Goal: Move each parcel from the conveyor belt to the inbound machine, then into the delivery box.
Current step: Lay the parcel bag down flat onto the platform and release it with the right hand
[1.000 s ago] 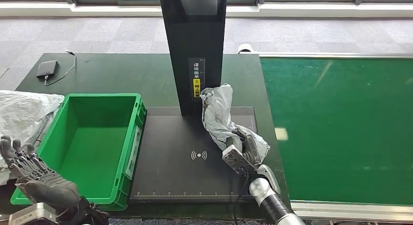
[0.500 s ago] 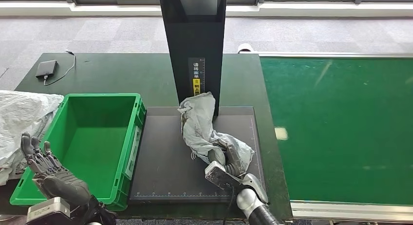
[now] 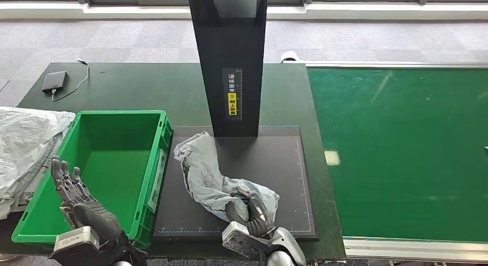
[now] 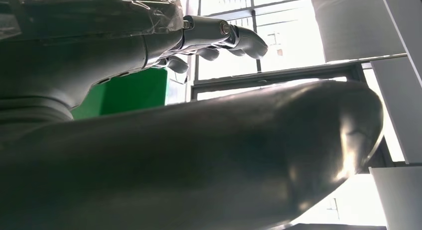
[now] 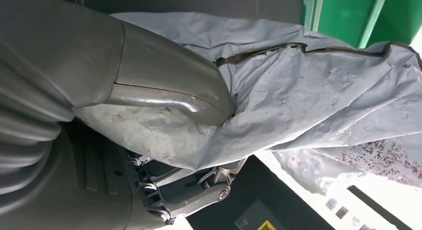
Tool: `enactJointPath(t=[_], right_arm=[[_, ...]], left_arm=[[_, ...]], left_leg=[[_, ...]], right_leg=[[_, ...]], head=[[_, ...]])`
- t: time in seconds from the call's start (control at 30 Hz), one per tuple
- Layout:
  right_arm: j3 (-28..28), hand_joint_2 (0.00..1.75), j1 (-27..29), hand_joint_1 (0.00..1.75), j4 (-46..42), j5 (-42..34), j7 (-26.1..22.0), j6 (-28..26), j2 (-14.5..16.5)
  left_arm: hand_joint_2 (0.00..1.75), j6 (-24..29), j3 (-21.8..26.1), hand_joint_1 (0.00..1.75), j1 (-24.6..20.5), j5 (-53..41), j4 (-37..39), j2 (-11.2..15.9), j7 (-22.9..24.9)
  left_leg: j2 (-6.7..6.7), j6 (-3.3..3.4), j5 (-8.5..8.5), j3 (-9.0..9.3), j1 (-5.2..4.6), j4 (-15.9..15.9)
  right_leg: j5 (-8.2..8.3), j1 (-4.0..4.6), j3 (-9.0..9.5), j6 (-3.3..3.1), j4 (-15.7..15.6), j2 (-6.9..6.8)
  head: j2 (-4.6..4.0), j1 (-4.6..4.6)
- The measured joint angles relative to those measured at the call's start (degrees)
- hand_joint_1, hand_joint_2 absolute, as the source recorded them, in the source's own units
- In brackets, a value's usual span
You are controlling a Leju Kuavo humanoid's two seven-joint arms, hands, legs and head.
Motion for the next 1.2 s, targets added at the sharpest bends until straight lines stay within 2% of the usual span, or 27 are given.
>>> enactJointPath(t=[0.03, 0.33, 0.6, 0.77, 0.93, 1.03, 1.13, 1.2], right_arm=[[0.2, 1.75, 0.4, 0.00, -0.8, 0.4, 0.9, 0.0, 0.0], [0.8, 1.75, 0.8, 0.00, -2.7, 3.6, 6.2, -4.0, -0.1], [-0.5, 1.75, 0.4, 0.00, -2.3, 6.4, 7.5, -8.0, -0.5], [-2.4, 1.75, 0.2, 0.00, -1.8, 5.1, 5.5, -8.7, -0.9], [-3.8, 1.75, -2.0, 0.00, 1.1, 0.9, 0.5, -10.0, -1.2], [-4.0, 1.75, -1.7, 0.00, -0.2, -2.9, -2.1, -9.9, -1.9], [-4.0, 1.75, 0.1, 0.00, -4.1, -4.8, -2.4, -9.1, -3.3], [-4.0, 1.75, 0.9, 0.00, -5.9, -5.5, -2.6, -8.8, -4.0]], left_arm=[[0.00, 0.0, 0.0, 0.00, 0.0, 0.0, 0.0, 0.0, 0.0], [0.00, 0.0, -0.3, 0.00, -0.1, -1.5, 0.4, 0.1, 0.0], [0.00, -0.3, -4.6, 0.00, -2.2, -0.9, 5.8, 1.7, 0.0], [0.00, -2.0, -8.3, 0.00, -4.6, -0.3, 12.1, 3.3, 0.0], [0.00, -1.5, -9.6, 0.00, -6.8, -2.0, 15.3, 3.7, 0.0], [0.00, -5.9, -10.0, 0.00, -8.4, -5.1, 18.1, 3.9, 0.1], [0.00, -9.2, -10.1, 0.00, -9.2, -8.1, 20.6, 4.0, 0.1], [0.87, -10.1, -10.2, 0.00, -9.6, -9.1, 21.6, 4.0, 0.1]], left_leg=[[0.00, 0.00, 0.00, 0.00, 0.00, 0.0], [0.01, 0.00, 0.00, 0.00, 0.00, 0.0], [0.01, 0.00, 0.00, 0.00, -0.01, 0.0], [0.01, 0.00, 0.00, -0.01, -0.01, 0.0], [0.00, 0.01, 0.01, -0.01, -0.01, 0.0], [-0.05, 0.01, 0.01, 0.00, -0.01, 0.0], [0.01, 0.01, 0.00, -0.02, -0.02, 0.0], [0.06, 0.02, -0.02, -0.02, -0.02, 0.0]], right_leg=[[0.00, 0.00, 0.00, 0.00, 0.0, 0.00], [0.01, 0.00, 0.01, 0.00, 0.0, 0.00], [0.02, -0.01, 0.01, 0.00, 0.0, -0.01], [0.02, -0.01, 0.00, 0.00, 0.0, 0.00], [0.04, -0.02, 0.01, 0.02, 0.0, 0.00], [0.05, -0.02, 0.03, 0.03, 0.0, -0.04], [0.05, -0.02, 0.00, 0.03, 0.0, 0.00], [0.05, -0.02, -0.04, 0.03, 0.0, 0.04]], head=[[0.01, 0.00], [0.01, 0.00], [0.00, 0.01], [0.01, 0.01], [0.01, 0.00], [0.01, 0.00], [0.01, 0.01], [0.01, 0.00]])
